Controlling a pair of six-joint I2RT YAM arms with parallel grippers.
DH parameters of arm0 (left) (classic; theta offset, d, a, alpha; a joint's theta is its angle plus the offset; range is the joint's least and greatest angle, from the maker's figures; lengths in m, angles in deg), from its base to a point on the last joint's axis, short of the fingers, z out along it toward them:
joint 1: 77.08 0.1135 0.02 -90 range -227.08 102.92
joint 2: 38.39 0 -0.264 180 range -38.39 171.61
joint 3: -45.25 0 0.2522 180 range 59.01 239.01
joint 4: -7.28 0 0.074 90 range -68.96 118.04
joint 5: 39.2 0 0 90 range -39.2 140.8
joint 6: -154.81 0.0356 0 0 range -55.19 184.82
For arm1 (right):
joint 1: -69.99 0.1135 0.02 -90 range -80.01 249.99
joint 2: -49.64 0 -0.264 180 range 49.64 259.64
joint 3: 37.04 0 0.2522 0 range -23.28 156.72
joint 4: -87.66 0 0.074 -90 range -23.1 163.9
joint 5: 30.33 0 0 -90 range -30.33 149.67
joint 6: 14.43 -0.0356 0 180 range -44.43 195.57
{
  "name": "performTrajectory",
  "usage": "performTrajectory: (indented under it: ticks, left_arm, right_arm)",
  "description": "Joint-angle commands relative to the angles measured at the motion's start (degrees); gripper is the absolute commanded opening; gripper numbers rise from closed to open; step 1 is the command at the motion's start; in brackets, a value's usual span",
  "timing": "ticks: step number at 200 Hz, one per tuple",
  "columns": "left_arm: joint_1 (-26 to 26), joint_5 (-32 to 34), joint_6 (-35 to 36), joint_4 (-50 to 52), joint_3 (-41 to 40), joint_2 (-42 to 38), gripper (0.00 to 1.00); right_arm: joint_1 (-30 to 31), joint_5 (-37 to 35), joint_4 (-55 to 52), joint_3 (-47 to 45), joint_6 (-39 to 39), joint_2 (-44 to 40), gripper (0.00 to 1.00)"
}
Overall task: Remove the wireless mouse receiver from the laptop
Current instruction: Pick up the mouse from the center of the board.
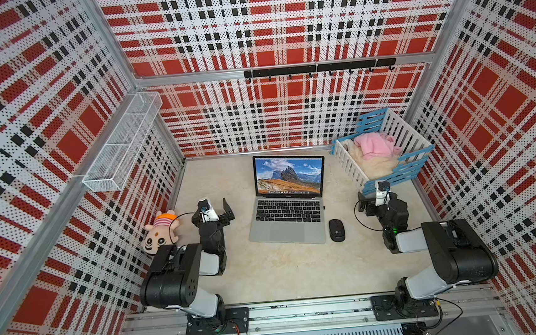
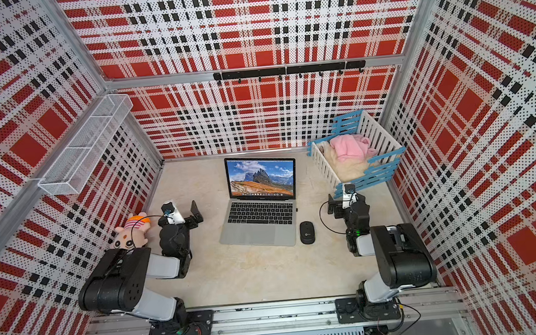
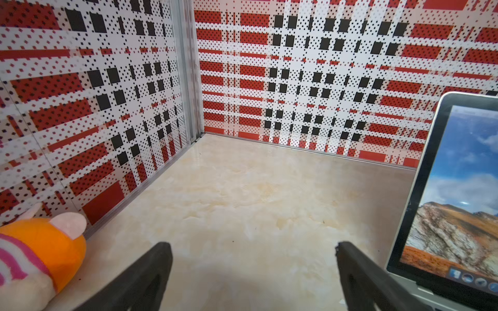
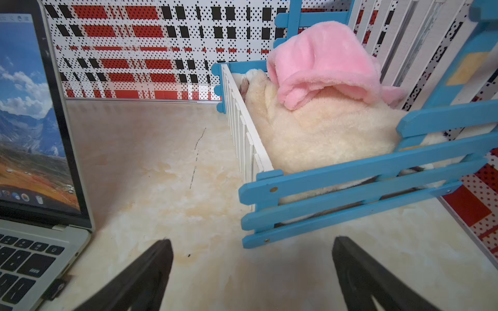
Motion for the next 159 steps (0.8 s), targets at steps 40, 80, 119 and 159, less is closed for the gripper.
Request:
performTrajectory:
  ticks: [40, 80, 119, 159]
  left_arm:
    - [0.5, 0.5, 0.6, -1.4, 0.9, 0.5, 0.99]
    - [0.8, 0.1, 0.4, -1.4, 0.8, 0.4, 0.99]
    - [1.2, -0.7, 0.2, -1.4, 0.8, 0.5, 0.99]
    - [0.5, 0.7, 0.6, -1.4, 0.8, 0.4, 0.99]
  right_arm:
    - [-0.6, 0.3, 1.5, 0.9, 0.3, 0.5, 1.0]
    - [-0.6, 0.4, 1.4, 0.9, 0.3, 0.5, 1.0]
    - [-0.6, 0.4, 1.3, 0.9, 0.3, 0.5, 1.0]
    - [-0.6, -3.4, -6.2, 4.1, -1.4, -2.2, 1.0]
